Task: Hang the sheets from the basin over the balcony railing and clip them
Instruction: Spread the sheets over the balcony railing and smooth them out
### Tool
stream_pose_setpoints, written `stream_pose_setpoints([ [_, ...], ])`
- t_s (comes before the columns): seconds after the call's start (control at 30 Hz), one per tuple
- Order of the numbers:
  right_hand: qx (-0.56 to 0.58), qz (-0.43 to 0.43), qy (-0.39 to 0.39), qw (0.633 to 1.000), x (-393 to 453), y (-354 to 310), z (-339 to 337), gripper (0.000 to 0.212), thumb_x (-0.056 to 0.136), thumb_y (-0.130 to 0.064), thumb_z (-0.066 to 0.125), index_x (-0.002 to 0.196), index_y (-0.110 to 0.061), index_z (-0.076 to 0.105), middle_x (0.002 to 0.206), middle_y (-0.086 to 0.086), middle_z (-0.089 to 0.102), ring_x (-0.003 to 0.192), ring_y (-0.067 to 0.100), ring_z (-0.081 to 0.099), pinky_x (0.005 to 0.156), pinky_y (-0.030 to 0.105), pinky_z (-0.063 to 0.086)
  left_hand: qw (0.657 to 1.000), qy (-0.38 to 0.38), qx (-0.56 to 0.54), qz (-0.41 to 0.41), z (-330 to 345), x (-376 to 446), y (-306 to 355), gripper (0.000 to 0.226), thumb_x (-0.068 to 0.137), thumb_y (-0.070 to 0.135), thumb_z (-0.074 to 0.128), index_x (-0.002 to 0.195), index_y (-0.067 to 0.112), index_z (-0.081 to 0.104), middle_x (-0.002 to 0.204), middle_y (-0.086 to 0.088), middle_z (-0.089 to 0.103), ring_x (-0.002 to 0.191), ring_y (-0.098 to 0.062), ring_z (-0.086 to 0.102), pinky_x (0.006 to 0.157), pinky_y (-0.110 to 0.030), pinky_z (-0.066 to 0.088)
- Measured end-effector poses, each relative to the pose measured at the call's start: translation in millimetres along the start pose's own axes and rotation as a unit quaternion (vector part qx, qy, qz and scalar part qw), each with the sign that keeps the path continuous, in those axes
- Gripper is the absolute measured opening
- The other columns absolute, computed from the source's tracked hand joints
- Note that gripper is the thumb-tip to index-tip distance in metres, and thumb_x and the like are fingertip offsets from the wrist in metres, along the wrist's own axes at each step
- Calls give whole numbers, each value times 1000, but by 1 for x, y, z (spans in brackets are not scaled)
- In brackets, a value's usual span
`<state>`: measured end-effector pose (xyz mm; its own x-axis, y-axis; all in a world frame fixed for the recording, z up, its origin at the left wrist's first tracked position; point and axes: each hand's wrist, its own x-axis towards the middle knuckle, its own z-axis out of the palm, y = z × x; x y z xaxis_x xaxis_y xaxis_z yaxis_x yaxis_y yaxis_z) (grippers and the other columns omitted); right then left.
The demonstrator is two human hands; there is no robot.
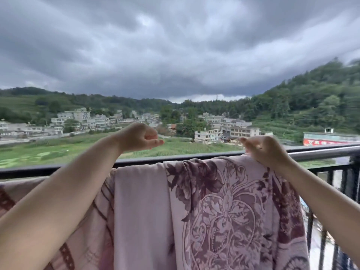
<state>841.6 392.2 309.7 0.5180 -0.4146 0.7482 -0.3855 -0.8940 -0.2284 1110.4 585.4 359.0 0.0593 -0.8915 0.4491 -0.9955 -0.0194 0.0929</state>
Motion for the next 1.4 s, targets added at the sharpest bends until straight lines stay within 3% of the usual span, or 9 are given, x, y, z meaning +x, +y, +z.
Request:
stream_pose_setpoints([
  [0.2, -96, 80, 119, 985, -62, 18, 2, 94, 72, -79, 13, 104, -5, 62, 108, 18, 65, 105, 33, 56, 98, 53, 34, 995, 37, 57, 75, -3, -5, 16, 39, 83, 41, 54, 76, 4, 63, 66, -5, 60, 61, -16, 53, 63, -26, 46],
  [0.37, -67, 276, 65, 957, -115, 47, 9, 115, 48, -92, 23, 117, -3, 51, 117, 21, 59, 107, 35, 54, 96, 52, 37, 973, 5, 162, 162, 18, -4, 82, 55, 89, 48, 39, 133, 15, 41, 142, -5, 43, 122, -20, 50, 102, -32, 39],
  [0.5, 37, 279, 32, 959, -125, 41, 12, 32, 80, -37, 57, 57, -15, 58, 59, 8, 61, 63, 31, 59, 66, 34, 46, 967, -42, 220, 125, 79, -4, 145, 58, 95, 43, 22, 144, 15, 6, 155, -3, 9, 142, -19, 12, 116, -36, 12],
  [0.57, 31, 281, 34, 959, -125, 40, 7, 35, 83, -18, 55, 48, -15, 51, 50, 2, 52, 63, 34, 59, 68, 43, 49, 964, -16, 251, 91, 100, -1, 153, 57, 97, 38, 17, 144, 11, -1, 155, -7, 2, 143, -21, 4, 118, -40, 10],
  [0.77, -186, 249, 161, 937, -79, 53, -77, 22, 84, -13, 49, 77, 0, 65, 82, 24, 67, 84, 37, 60, 79, 38, 38, 960, -16, 279, 20, 111, 0, 160, 56, 97, 22, 15, 140, 11, -19, 153, -6, -18, 142, -20, -14, 116, -39, -6],
  [1.0, -200, 292, 260, 898, 48, 94, -163, 27, 87, -1, 39, 103, 6, 60, 110, 27, 62, 106, 37, 56, 89, 40, 44, 969, -27, 228, -86, 101, 9, 178, 57, 97, 30, 20, 144, 14, -7, 156, -5, 3, 143, -20, 5, 117, -42, 10],
  [1.13, -121, 225, -9, 967, 66, 126, -126, 31, 83, -8, 49, 112, 4, 55, 114, 23, 60, 104, 32, 57, 86, 36, 46, 967, 16, 206, -146, 101, 26, 218, 62, 94, 46, 19, 144, 11, 4, 155, -7, 10, 142, -23, 15, 116, -46, 16],
  [1.23, -144, 170, -356, 908, 34, 148, -90, 28, 85, -9, 45, 108, 1, 57, 109, 12, 59, 90, 21, 54, 80, 32, 46, 972, 47, 175, -151, 117, 47, 257, 60, 94, 43, 28, 143, 11, 13, 152, -6, 23, 138, -23, 25, 112, -41, 23],
  [1.4, -25, -6, -154, 988, -10, 176, -110, 30, 91, -17, 45, 94, 5, 64, 99, 22, 68, 89, 31, 63, 84, 36, 49, 966, 81, 189, -158, 157, 83, 304, 48, 92, 42, 36, 132, 16, 37, 138, -4, 44, 128, -22, 38, 108, -39, 25],
])
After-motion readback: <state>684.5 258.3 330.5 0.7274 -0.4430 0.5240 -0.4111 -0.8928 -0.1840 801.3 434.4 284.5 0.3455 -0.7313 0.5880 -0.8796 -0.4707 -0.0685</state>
